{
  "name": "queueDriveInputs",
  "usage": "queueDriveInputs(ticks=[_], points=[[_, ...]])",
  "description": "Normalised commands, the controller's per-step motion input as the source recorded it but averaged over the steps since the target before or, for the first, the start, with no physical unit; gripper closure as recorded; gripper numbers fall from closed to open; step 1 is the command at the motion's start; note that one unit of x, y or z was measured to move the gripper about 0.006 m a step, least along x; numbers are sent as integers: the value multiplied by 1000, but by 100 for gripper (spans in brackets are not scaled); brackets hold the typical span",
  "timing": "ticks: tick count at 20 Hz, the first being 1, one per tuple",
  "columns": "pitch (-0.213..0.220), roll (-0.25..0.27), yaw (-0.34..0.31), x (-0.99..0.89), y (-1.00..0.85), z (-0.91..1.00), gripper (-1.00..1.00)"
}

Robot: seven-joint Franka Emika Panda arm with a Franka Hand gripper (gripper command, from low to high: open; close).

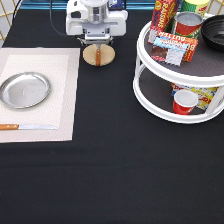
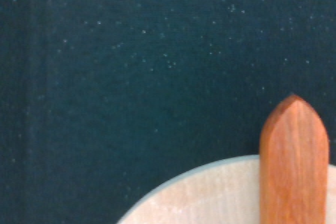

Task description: Arrange plate and fork

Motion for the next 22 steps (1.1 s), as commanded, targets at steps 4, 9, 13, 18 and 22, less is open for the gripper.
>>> queueDriveInputs(ticks=[4, 9, 13, 18, 22], points=[[-48, 61, 32, -26, -37, -279, -100], [-18, 3, 17, -95, 107, -282, -100], [-10, 0, 17, -131, 113, -281, -100], [-18, 0, 19, -134, 126, -259, -100], [-16, 0, 17, -45, 85, -34, 100]])
